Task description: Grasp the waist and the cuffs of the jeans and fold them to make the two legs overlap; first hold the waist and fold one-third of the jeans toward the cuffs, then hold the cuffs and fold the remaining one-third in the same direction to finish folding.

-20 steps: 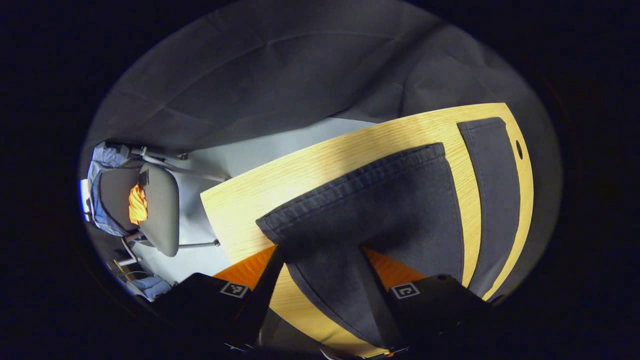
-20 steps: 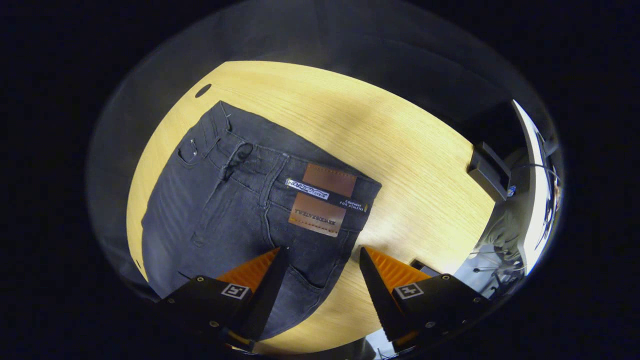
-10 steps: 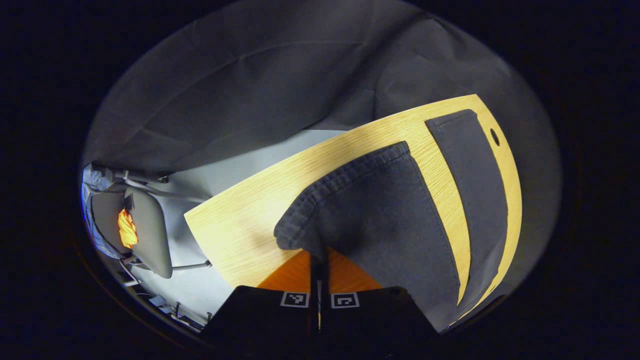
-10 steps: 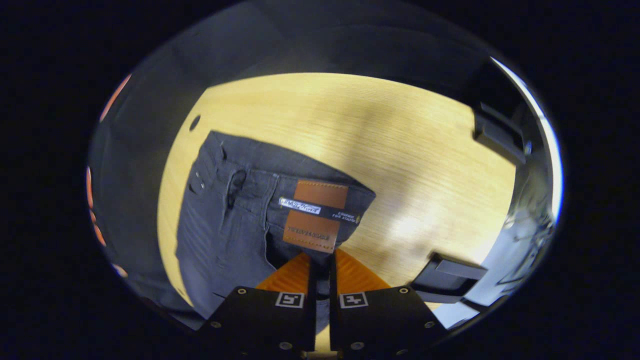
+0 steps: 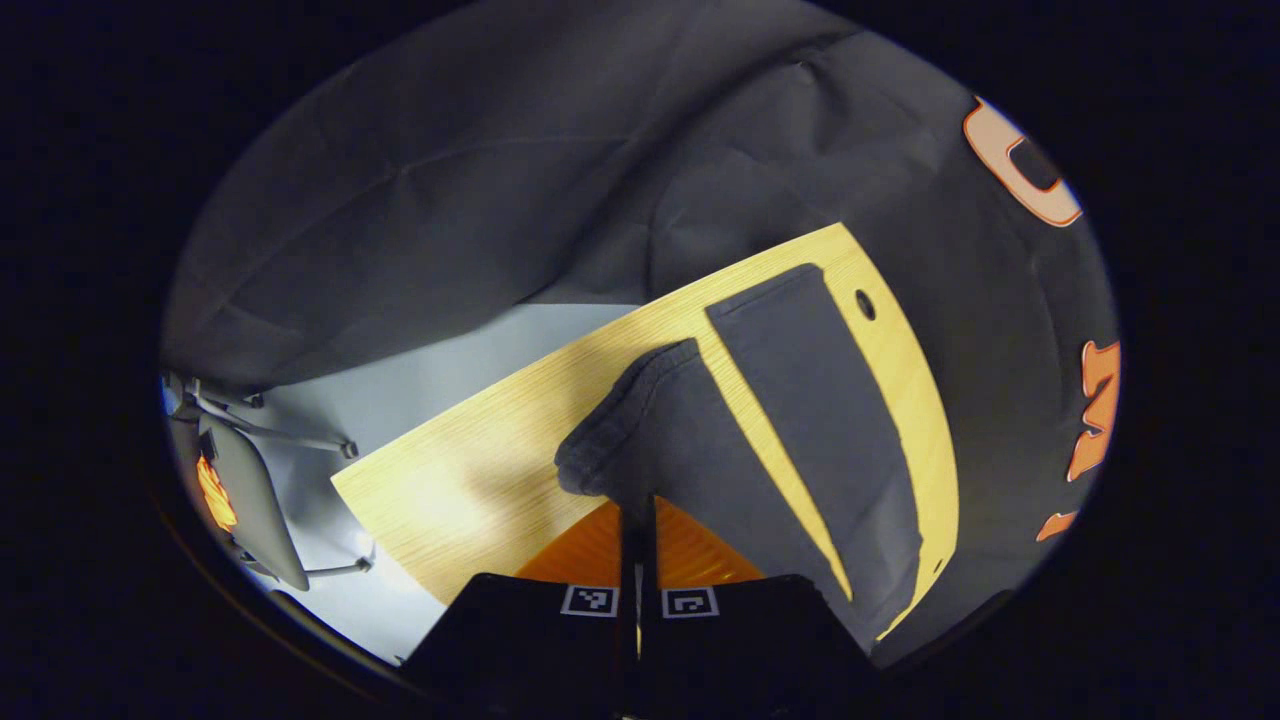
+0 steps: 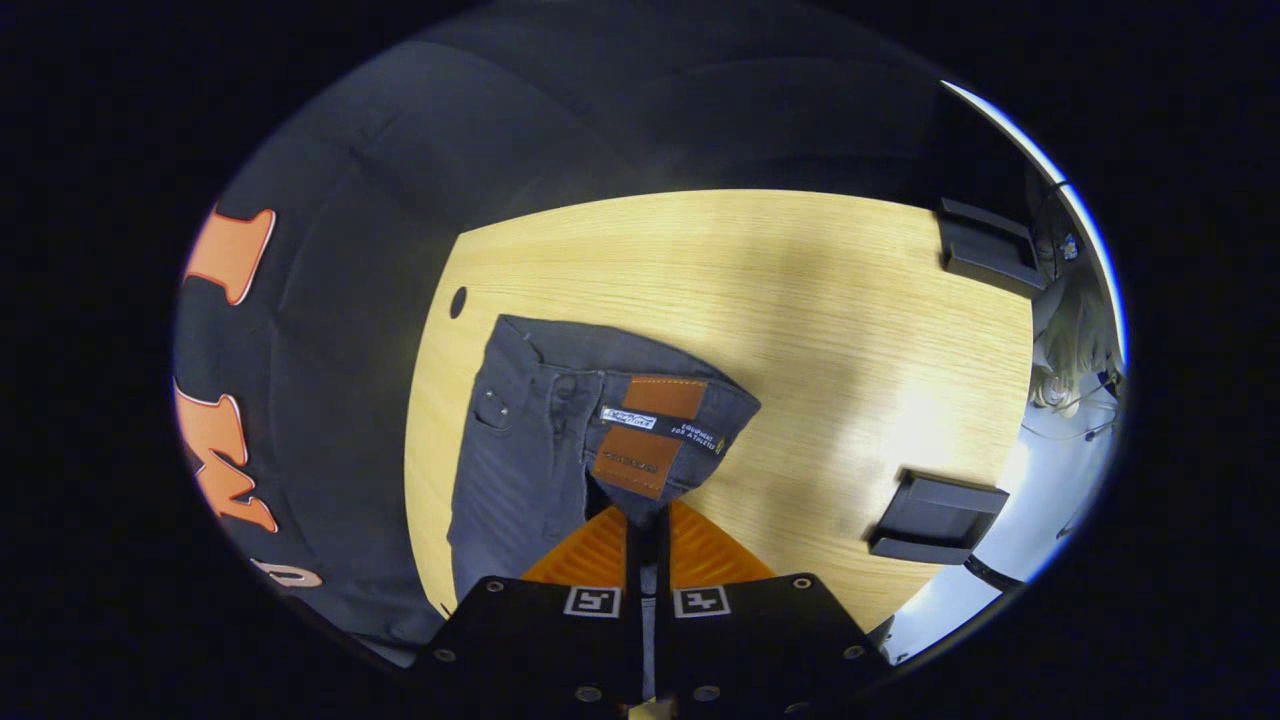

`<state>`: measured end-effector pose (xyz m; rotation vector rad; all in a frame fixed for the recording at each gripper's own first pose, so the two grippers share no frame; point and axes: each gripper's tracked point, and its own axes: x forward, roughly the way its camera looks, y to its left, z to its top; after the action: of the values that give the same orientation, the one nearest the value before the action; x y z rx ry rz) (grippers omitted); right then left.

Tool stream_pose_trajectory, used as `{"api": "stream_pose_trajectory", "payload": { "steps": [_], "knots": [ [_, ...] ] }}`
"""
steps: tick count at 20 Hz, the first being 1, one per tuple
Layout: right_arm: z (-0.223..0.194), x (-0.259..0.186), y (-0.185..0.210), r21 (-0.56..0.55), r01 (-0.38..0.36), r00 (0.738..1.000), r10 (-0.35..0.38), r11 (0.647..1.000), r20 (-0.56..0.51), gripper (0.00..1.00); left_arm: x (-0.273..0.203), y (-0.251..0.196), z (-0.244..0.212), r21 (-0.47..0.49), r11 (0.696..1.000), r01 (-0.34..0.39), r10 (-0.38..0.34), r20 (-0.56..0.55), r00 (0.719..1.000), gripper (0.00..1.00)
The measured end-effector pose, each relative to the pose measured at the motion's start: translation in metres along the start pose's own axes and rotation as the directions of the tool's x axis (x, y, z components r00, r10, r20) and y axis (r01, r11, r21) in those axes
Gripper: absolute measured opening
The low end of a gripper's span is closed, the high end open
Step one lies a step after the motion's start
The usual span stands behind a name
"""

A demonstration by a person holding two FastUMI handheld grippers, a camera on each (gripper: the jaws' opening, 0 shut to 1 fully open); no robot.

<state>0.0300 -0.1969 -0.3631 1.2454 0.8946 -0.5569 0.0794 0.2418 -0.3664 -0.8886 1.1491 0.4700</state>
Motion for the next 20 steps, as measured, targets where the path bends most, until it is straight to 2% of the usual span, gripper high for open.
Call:
{"api": "stream_pose_trajectory", "payload": {
  "steps": [2,7,11,13,17,20],
  "knots": [
    [0.001,-0.006,0.017,0.006,-0.026,1.000,0.026,1.000,0.002,0.05,-0.006,-0.012,0.010,0.024,0.999,0.023,-0.023,0.006,1.000,0.01],
    [0.007,-0.022,0.053,-0.023,-0.029,0.999,0.030,0.999,0.028,0.05,-0.007,-0.046,0.042,0.072,0.995,0.066,-0.067,0.009,0.998,0.01],
    [0.012,-0.029,0.076,0.013,-0.045,0.998,0.044,0.999,0.047,0.05,-0.008,-0.081,0.070,0.082,0.988,0.128,-0.128,0.003,0.992,0.01],
    [0.015,-0.033,0.081,0.047,-0.048,0.997,0.045,0.998,0.057,0.05,-0.008,-0.089,0.085,0.102,0.986,0.132,-0.133,0.009,0.991,0.01],
    [0.020,-0.032,0.087,0.112,-0.047,0.997,0.040,0.993,0.066,0.05,0.000,-0.112,0.108,0.076,0.984,0.160,-0.161,0.000,0.987,0.02],
    [0.023,-0.029,0.098,0.117,-0.054,0.997,0.047,0.992,0.058,0.05,0.010,-0.133,0.123,0.053,0.985,0.165,-0.165,0.008,0.986,0.01]
  ]
}}
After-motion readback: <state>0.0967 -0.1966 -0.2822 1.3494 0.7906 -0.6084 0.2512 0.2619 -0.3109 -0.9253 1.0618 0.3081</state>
